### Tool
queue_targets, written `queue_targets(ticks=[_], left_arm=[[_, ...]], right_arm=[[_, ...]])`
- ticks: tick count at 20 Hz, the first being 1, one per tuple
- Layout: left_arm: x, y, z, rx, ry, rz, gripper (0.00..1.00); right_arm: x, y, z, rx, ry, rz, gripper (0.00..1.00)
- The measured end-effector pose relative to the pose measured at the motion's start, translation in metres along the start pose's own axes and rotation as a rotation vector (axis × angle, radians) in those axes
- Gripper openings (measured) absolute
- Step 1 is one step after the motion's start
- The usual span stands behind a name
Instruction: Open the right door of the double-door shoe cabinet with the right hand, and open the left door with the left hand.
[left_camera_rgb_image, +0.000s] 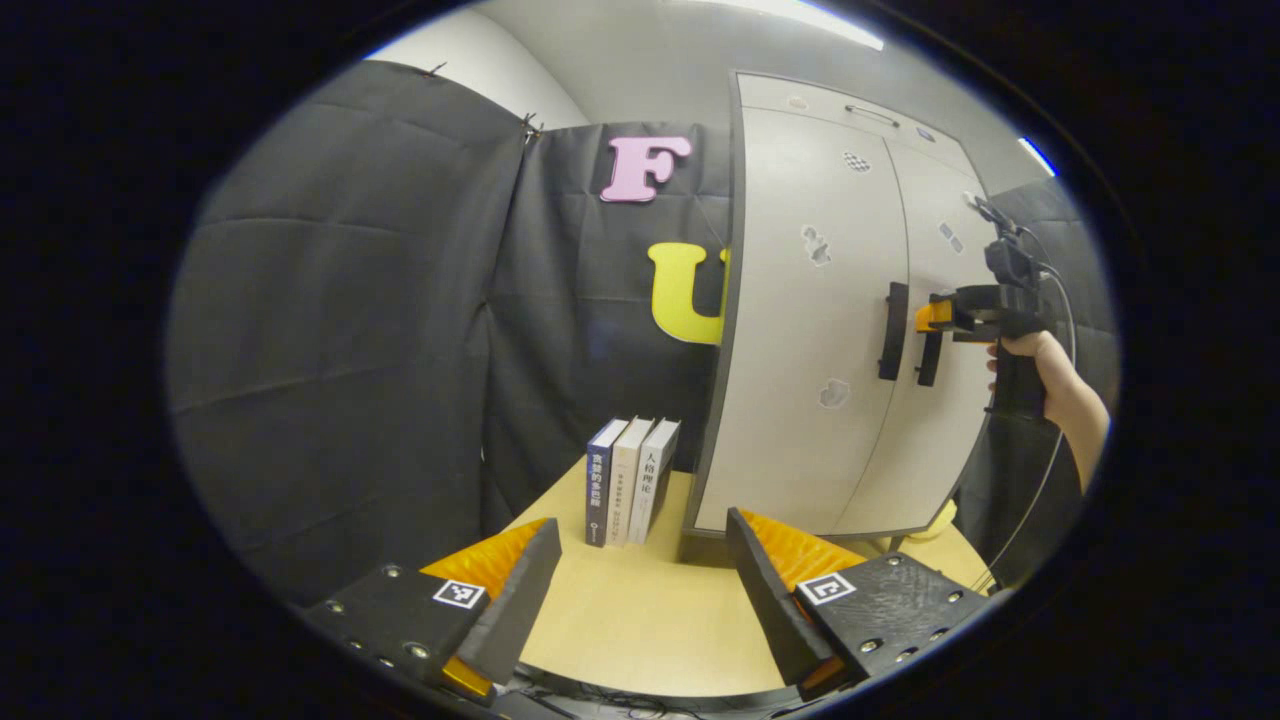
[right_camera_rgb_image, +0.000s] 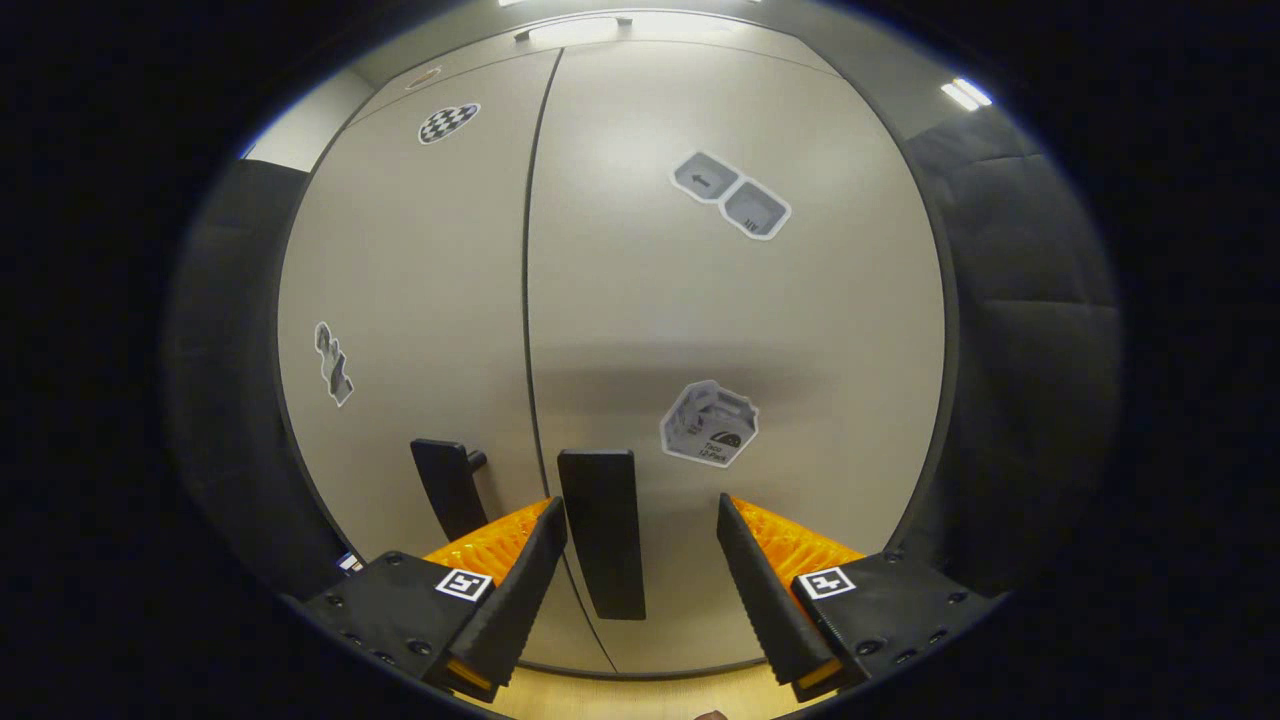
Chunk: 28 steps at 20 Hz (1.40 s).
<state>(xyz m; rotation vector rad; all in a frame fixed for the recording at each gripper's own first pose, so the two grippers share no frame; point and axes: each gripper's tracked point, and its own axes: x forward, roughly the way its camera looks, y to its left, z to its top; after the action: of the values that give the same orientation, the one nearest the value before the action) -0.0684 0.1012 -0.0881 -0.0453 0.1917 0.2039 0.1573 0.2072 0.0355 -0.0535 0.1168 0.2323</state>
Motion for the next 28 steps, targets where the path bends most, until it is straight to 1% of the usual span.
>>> queue_targets(ticks=[1, 2, 3, 4, 5, 7, 8, 9, 10, 11, 12, 14, 16, 17, 18, 21, 23, 24, 28], left_arm=[[0.0, 0.001, -0.001, -0.002, 0.002, 0.004, 0.98], [0.001, 0.002, -0.002, -0.006, 0.006, 0.005, 0.98], [0.002, 0.002, -0.002, -0.01, 0.007, 0.006, 0.98], [0.002, 0.002, -0.003, -0.012, 0.008, 0.005, 0.97], [0.003, 0.001, -0.004, -0.012, 0.01, 0.005, 0.97], [0.002, 0.0, -0.003, -0.003, 0.01, 0.003, 0.97], [0.001, 0.0, -0.002, 0.004, 0.007, 0.004, 0.97], [0.0, 0.0, -0.003, 0.011, 0.007, 0.004, 0.97], [-0.001, 0.0, -0.003, 0.015, 0.007, 0.005, 0.97], [-0.003, -0.001, -0.004, 0.019, 0.009, 0.006, 0.97], [-0.004, 0.0, -0.005, 0.021, 0.012, 0.008, 0.98], [-0.005, 0.0, -0.008, 0.019, 0.022, 0.008, 0.97], [-0.006, -0.002, -0.009, 0.014, 0.027, 0.002, 0.99], [-0.008, -0.004, -0.01, 0.015, 0.027, 0.003, 0.97], [-0.009, -0.005, -0.009, 0.015, 0.026, 0.002, 0.97], [-0.013, -0.012, -0.011, 0.012, 0.028, -0.01, 0.99], [-0.015, -0.017, -0.013, 0.018, 0.029, -0.017, 0.99], [-0.017, -0.018, -0.014, 0.021, 0.031, -0.019, 0.97], [-0.021, -0.026, -0.015, 0.026, 0.036, -0.029, 0.98]], right_arm=[[0.003, 0.002, -0.002, -0.007, 0.009, 0.004, 0.87], [0.004, 0.004, -0.005, -0.017, 0.017, 0.005, 0.81], [0.005, 0.007, -0.008, -0.024, 0.027, 0.017, 0.65], [0.006, 0.012, -0.01, -0.025, 0.035, 0.035, 0.55], [0.003, 0.011, -0.008, -0.027, 0.028, 0.028, 0.39], [0.006, 0.01, -0.009, -0.025, 0.024, 0.024, 0.33], [0.006, 0.01, -0.01, -0.019, 0.024, 0.026, 0.32], [0.005, 0.011, -0.009, -0.01, 0.012, 0.037, 0.26], [0.005, 0.012, -0.008, 0.004, -0.008, 0.058, 0.25], [0.002, 0.012, -0.008, 0.011, -0.02, 0.077, 0.15], [0.005, 0.012, -0.009, -0.001, -0.011, 0.089, 0.11], [0.005, 0.012, -0.009, -0.005, 0.006, 0.102, 0.05], [0.003, 0.012, -0.01, -0.014, 0.006, 0.106, 0.05], [0.001, 0.011, -0.01, -0.016, 0.005, 0.109, 0.05], [0.0, 0.012, -0.011, -0.016, 0.004, 0.115, 0.08], [-0.008, 0.011, -0.012, -0.011, 0.002, 0.149, 0.08], [-0.018, 0.01, -0.014, -0.014, -0.001, 0.169, 0.08], [-0.023, 0.008, -0.015, -0.013, -0.002, 0.177, 0.08], [-0.046, 0.001, -0.019, -0.009, -0.008, 0.211, 0.08]])
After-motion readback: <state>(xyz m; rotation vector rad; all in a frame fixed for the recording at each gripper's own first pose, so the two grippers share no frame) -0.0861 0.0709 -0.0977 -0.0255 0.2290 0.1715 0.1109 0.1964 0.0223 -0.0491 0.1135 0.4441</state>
